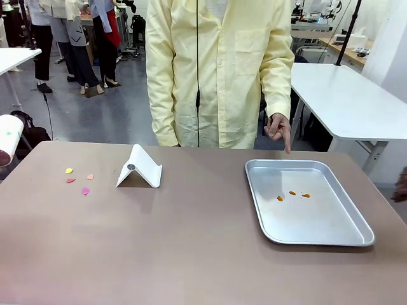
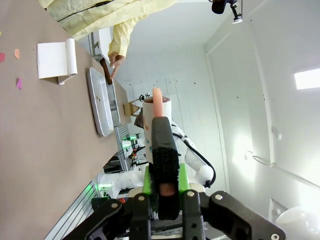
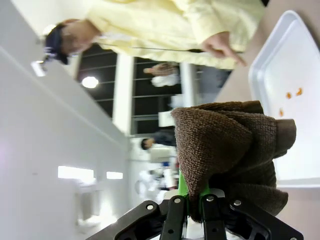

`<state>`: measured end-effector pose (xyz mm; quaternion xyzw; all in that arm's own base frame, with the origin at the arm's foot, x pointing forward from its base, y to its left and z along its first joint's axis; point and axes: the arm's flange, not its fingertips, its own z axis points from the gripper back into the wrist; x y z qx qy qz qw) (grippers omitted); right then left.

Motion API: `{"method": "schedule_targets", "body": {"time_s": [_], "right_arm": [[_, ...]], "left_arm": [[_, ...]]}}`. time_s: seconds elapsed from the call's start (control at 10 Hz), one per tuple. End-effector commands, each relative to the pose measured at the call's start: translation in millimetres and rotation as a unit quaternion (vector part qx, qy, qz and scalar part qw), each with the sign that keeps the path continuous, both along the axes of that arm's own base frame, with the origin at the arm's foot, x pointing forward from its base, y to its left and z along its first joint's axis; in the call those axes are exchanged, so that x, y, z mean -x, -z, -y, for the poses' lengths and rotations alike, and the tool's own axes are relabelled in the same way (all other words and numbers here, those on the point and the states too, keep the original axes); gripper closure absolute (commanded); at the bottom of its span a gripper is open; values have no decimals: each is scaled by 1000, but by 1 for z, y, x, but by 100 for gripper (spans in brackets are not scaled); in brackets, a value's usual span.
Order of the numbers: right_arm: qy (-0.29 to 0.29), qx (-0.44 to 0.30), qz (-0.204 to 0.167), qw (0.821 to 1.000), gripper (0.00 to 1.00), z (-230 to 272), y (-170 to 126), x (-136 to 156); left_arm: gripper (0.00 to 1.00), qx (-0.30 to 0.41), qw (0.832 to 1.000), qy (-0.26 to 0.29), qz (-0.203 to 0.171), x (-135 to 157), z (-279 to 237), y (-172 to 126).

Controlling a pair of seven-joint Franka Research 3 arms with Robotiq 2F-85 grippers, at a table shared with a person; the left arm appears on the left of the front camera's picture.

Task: Clean the surface of the table.
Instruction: If a person points to the right, clean the right side of the table with your right hand, and if they point to the left, clean the left side with your left hand.

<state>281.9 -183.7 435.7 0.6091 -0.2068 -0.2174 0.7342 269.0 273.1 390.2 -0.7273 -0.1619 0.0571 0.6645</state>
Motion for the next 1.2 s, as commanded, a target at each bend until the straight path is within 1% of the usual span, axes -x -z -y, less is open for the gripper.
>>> {"method": "schedule_targets", "body": {"time_s": [0.0, 0.1, 0.3, 0.4, 0.5, 0.6, 0.7, 0.8, 0.9, 1.1], "right_arm": [[-48, 96, -54, 993, 92, -45, -19, -37], [-68, 141, -84, 984, 92, -64, -18, -64], [-98, 265, -133, 950, 92, -107, -4, -120], [-102, 307, -145, 935, 92, -124, 3, -141], [-80, 352, -156, 919, 92, -139, 11, -160], [-68, 404, -159, 898, 92, -152, 20, -175], [-68, 444, -161, 879, 92, -158, 27, -184], [-38, 493, -172, 852, 92, -159, 33, -192], [-40, 528, -176, 830, 92, -160, 38, -198], [-70, 528, -183, 826, 92, -164, 56, -211]], "left_arm": [[100, 3, 1000, 0, 12, 2, 2, -1], [100, 3, 1000, 0, 12, 2, 2, -1], [100, 3, 1000, 0, 12, 2, 2, -1], [100, 3, 1000, 0, 12, 2, 2, -1], [100, 3, 1000, 0, 12, 2, 2, -1], [100, 3, 1000, 0, 12, 2, 2, -1], [100, 3, 1000, 0, 12, 2, 2, -1], [100, 3, 1000, 0, 12, 2, 2, -1], [100, 3, 1000, 0, 12, 2, 2, -1], [100, 3, 1000, 0, 12, 2, 2, -1]]}}
